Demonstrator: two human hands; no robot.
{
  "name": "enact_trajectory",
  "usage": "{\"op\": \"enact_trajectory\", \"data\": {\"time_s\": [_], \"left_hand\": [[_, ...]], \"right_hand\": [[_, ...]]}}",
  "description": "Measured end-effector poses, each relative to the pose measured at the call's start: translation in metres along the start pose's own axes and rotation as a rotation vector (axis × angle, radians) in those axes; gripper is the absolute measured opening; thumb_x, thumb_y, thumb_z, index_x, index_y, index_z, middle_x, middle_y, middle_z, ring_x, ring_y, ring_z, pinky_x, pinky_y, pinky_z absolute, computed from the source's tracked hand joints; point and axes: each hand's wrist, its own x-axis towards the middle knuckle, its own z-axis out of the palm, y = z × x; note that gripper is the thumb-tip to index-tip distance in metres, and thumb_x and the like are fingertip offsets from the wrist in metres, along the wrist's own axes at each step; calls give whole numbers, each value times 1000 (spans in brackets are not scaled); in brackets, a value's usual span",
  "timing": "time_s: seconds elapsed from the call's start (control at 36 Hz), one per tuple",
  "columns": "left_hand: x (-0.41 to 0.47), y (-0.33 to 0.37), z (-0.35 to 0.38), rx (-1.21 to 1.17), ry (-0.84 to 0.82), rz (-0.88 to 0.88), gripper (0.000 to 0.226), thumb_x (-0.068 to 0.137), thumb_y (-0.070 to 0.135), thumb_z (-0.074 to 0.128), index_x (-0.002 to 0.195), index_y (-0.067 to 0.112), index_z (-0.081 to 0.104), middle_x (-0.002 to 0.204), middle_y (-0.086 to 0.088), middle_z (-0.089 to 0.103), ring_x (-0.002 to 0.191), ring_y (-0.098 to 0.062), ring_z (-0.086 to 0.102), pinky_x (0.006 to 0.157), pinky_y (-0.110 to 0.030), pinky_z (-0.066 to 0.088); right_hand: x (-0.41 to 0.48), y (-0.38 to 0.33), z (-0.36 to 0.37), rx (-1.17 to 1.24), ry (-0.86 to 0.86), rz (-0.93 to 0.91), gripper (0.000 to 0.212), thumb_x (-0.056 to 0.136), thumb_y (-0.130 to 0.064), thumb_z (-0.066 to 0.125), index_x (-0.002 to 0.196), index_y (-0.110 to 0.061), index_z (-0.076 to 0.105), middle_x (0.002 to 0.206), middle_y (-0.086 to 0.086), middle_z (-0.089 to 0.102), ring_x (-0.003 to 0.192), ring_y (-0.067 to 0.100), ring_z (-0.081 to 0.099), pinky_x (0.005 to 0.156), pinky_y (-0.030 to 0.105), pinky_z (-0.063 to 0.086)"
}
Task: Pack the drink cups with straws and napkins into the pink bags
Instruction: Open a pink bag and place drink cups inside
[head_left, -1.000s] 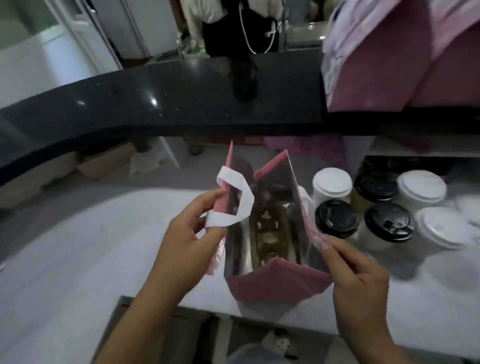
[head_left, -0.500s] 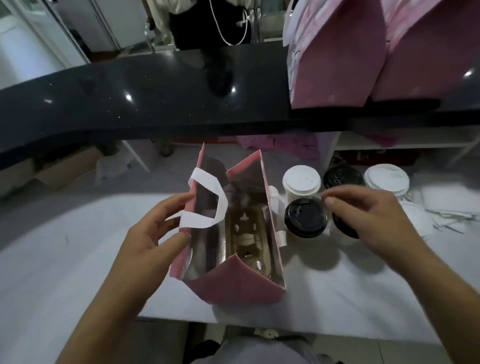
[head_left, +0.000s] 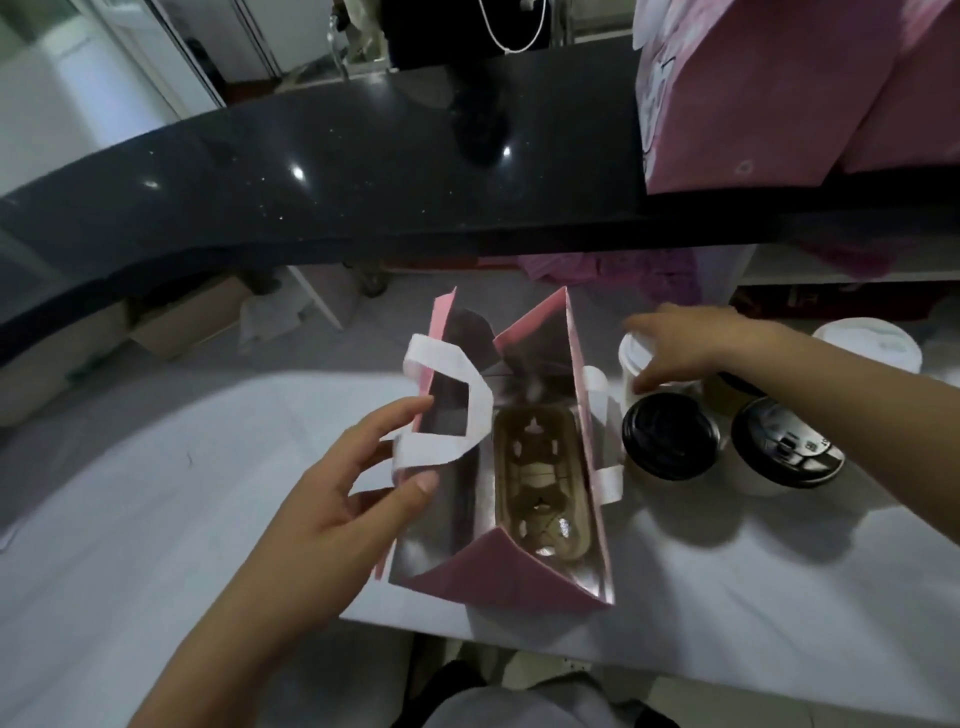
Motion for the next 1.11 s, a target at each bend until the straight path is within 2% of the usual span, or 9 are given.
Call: {"op": "enact_trajectory", "data": {"time_s": [0.17, 0.36, 0.47, 0.53, 0.61, 0.75, 0.89, 1.03, 1.11], "left_hand": [[11, -3, -16, 53, -126, 51, 62, 66, 68, 64, 124, 74, 44, 124, 54, 41, 112, 18, 52, 67, -2, 46], [29, 2, -44, 121, -119, 132, 54, 65, 74, 57, 118, 71, 52, 122, 38, 56, 106, 4, 61, 63, -4, 46], [50, 11, -43, 121, -127, 204, 48, 69, 77, 58, 114, 80, 40, 109, 63, 38, 96, 21, 54, 49, 2, 38], [63, 11, -34, 155, -161, 243, 56, 78, 70, 65, 121, 79, 30, 116, 63, 28, 99, 23, 48, 62, -2, 42], [80, 11, -19, 223, -215, 268, 78, 78, 64, 72, 137, 69, 21, 149, 38, 18, 127, -3, 41, 91, -31, 52], [98, 8, -5, 279, -245, 292, 85, 81, 46, 76, 143, 61, 20, 157, 31, 13, 141, -23, 40, 97, -44, 56], [104, -11, -15, 97, -283, 340, 68, 85, 30, 73, 125, 70, 36, 155, 24, 25, 125, -5, 43, 82, -15, 42], [106, -26, -32, -92, -325, 305, 57, 85, 36, 70, 117, 75, 44, 146, 28, 42, 116, 8, 49, 88, -27, 51], [107, -33, -39, -158, -370, 251, 52, 78, 43, 65, 121, 69, 50, 141, 27, 50, 122, 0, 52, 95, -42, 57]], "right_hand": [[-2, -7, 2, 48, 84, 48, 85, 69, -57, 76, 143, -43, 37, 137, 6, 42, 110, 38, 59, 84, 40, 52], [-29, -5, -18, 186, 235, 97, 86, 66, -48, 82, 141, -41, 42, 130, 2, 41, 108, 30, 56, 78, 32, 40], [-55, -10, -36, 184, 295, 140, 82, 65, -46, 82, 138, -42, 45, 135, 3, 48, 120, 30, 49, 84, 34, 40], [-68, -16, -47, 181, 313, 163, 81, 65, -46, 81, 138, -43, 46, 137, 2, 49, 120, 29, 49, 88, 37, 44], [-90, -26, -60, 140, 347, 217, 78, 66, -51, 78, 136, -47, 44, 135, -2, 51, 116, 28, 52, 86, 38, 43], [-129, -45, -79, 135, 409, 299, 69, 69, -58, 71, 133, -48, 45, 130, -4, 53, 105, 26, 58, 81, 37, 43], [-166, -73, -93, 215, 450, 264, 64, 70, -55, 76, 129, -52, 50, 131, -10, 54, 110, 18, 55, 93, 39, 45], [-196, -117, -111, 324, 576, 171, 65, 64, -59, 78, 123, -61, 50, 127, -25, 54, 109, 4, 55, 90, 30, 41], [-205, -148, -119, 355, 551, 97, 66, 64, -66, 77, 123, -64, 48, 126, -29, 54, 111, -6, 55, 87, 27, 45]]}}
